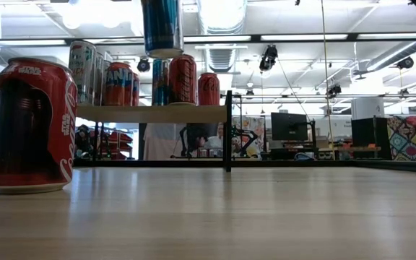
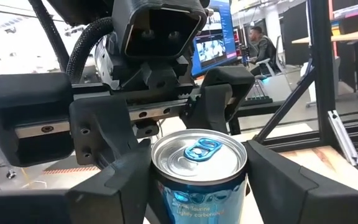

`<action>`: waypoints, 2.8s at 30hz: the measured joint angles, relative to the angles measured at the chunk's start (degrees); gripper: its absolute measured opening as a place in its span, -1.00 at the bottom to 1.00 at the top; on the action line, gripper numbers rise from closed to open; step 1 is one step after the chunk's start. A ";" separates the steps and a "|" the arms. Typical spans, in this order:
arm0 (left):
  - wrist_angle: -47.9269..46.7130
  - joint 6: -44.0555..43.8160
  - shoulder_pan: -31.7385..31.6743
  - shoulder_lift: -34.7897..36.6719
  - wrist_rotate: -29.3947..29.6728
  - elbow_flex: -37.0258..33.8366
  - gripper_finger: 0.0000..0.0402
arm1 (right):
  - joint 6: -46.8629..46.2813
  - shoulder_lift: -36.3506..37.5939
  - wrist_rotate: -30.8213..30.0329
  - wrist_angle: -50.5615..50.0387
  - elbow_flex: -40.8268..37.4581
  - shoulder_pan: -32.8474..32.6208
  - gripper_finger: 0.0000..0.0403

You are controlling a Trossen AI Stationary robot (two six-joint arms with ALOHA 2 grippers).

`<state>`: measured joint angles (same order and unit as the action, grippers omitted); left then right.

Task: Place canned beverage on shelf
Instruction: Put the blue soda can on the shelf aligned with the other blue soda cans

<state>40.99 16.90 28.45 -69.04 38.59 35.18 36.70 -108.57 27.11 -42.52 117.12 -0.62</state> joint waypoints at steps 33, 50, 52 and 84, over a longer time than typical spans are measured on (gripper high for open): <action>-8.29 -2.36 3.61 7.06 0.96 -0.11 0.92 | -10.85 2.14 0.35 20.74 -25.94 -3.82 0.06; -7.65 -6.06 3.58 2.53 -0.40 -0.07 0.92 | -15.07 9.01 -12.05 46.89 -47.64 -5.01 0.05; -7.58 -6.51 3.49 1.21 -0.42 -0.07 0.92 | -16.22 9.01 -12.35 49.01 -48.53 -4.94 0.05; -3.89 -9.48 2.03 -7.08 -0.18 0.44 0.92 | -22.62 9.06 -12.32 62.55 -59.39 -5.01 0.39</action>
<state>37.10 7.42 30.48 -76.12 38.41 35.62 14.08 -99.51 14.79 20.03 57.74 -5.63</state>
